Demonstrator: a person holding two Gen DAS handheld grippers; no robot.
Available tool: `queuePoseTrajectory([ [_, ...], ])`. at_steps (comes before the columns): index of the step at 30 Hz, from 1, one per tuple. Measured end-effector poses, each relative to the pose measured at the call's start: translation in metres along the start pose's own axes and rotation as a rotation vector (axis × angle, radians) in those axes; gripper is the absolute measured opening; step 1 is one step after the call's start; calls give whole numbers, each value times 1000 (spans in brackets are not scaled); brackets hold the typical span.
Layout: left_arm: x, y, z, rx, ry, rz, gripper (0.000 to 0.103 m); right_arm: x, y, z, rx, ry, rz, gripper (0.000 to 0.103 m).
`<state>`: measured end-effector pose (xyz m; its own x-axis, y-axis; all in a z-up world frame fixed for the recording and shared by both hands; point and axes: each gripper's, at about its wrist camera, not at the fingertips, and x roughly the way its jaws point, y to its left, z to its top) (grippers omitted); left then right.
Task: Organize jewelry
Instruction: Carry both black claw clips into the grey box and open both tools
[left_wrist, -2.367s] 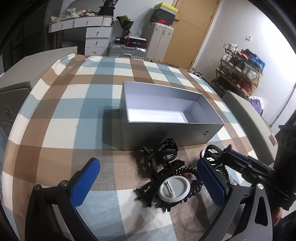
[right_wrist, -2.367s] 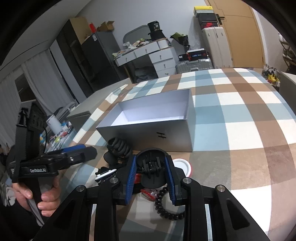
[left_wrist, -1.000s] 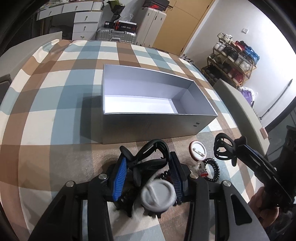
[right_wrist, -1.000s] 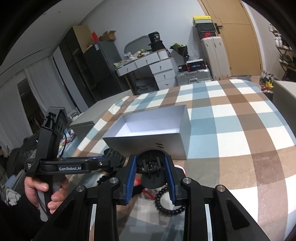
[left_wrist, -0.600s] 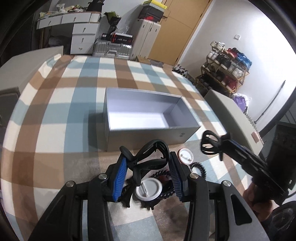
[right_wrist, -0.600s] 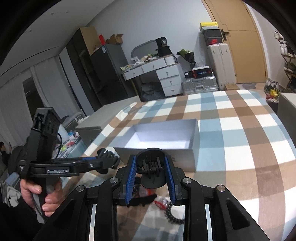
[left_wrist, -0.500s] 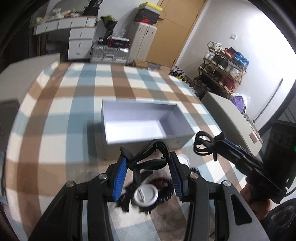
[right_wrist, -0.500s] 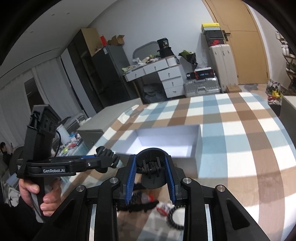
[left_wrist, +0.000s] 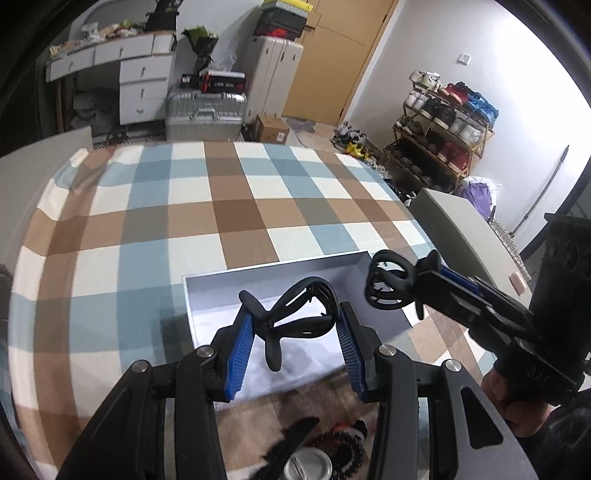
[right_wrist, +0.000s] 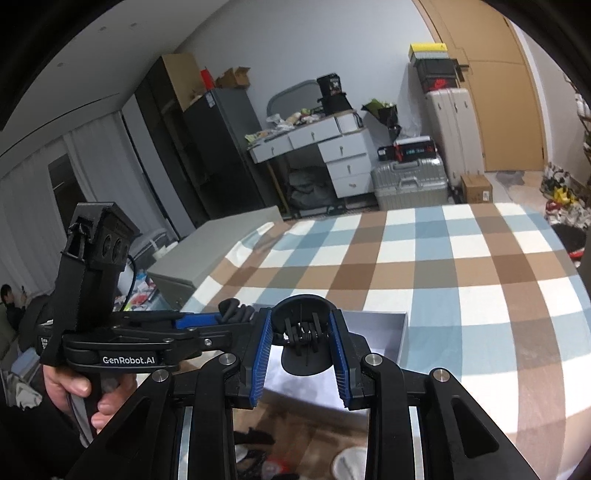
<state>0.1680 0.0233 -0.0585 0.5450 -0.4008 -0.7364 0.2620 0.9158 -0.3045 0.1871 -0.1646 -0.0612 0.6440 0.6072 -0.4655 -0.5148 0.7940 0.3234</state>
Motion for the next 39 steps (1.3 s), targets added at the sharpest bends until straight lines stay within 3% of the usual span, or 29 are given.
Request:
queuePoseTrajectory([
  [11, 25, 7, 2, 4, 72, 8, 38, 42, -18, -5, 19, 119, -21, 29],
  [21, 32, 12, 3, 2, 87, 0, 38, 55, -26, -6, 61, 165, -45, 29],
  [27, 35, 10, 6, 17, 109, 4, 40, 54, -26, -2, 65, 148, -35, 32],
  [28, 33, 10, 6, 21, 103, 7, 42, 52, -26, -1, 66, 143, -28, 34],
  [31, 25, 11, 6, 18, 70, 14, 64, 46, -26, 0, 77, 124, -20, 45],
  [35, 10, 10, 7, 26, 24, 30, 65, 29, -26, 2, 88, 82, -29, 46],
  [39, -8, 5, 5, 47, -42, 80, 70, 8, -25, 2, 87, 25, -56, 62],
])
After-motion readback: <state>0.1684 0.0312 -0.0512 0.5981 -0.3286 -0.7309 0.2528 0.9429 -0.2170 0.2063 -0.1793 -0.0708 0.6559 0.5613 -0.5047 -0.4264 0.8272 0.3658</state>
